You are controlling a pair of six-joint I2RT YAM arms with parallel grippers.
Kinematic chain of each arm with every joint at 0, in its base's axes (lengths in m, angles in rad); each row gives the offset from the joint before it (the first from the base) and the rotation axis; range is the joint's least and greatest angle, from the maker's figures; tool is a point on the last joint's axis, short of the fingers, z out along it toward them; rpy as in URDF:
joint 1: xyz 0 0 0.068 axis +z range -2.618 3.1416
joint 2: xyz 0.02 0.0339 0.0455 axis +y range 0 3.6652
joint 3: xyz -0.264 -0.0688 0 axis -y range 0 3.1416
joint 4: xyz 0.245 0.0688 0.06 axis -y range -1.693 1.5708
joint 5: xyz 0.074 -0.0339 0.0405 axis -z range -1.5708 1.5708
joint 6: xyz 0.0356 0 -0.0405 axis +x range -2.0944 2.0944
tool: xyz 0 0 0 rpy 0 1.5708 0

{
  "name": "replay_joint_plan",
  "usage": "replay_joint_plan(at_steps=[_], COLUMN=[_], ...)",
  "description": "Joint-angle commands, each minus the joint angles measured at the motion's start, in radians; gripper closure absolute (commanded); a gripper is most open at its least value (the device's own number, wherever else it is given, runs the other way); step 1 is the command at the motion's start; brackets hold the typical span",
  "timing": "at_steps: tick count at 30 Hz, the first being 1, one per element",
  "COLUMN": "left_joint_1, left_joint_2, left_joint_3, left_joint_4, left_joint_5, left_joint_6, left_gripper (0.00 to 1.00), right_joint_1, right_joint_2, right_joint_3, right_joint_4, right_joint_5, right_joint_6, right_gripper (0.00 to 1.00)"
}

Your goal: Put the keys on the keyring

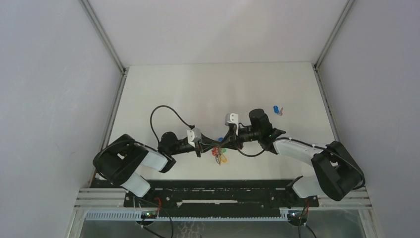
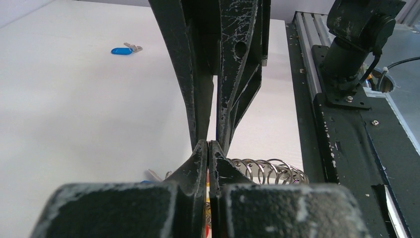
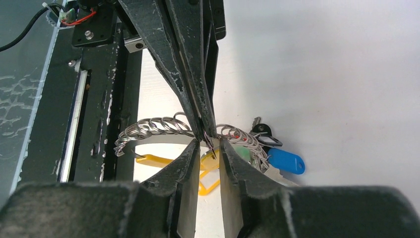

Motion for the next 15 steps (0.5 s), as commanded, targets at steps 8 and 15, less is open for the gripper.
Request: replay_joint_plan(at_steps=[8, 15], left_joint_1=[-0.004, -0.003], left_joint_2=[-0.033, -0.049], left_joint_3=[-0.005, -0.028], left_joint_4=[0.082, 0.08], left_joint_5=[0.008, -0.035], left_joint_6=[-0.017, -0.017], left_gripper=[1.0, 0.86], right_joint_1=[0.01, 0.04], right_joint_2=[0.028, -0.003], right_joint_3=[0.003, 0.098], right_joint_4=[0.067, -0.185], right_joint_5=[-0.045, 0.131], right_joint_6=[-0.029, -0.054], right_gripper=[1.0, 1.0])
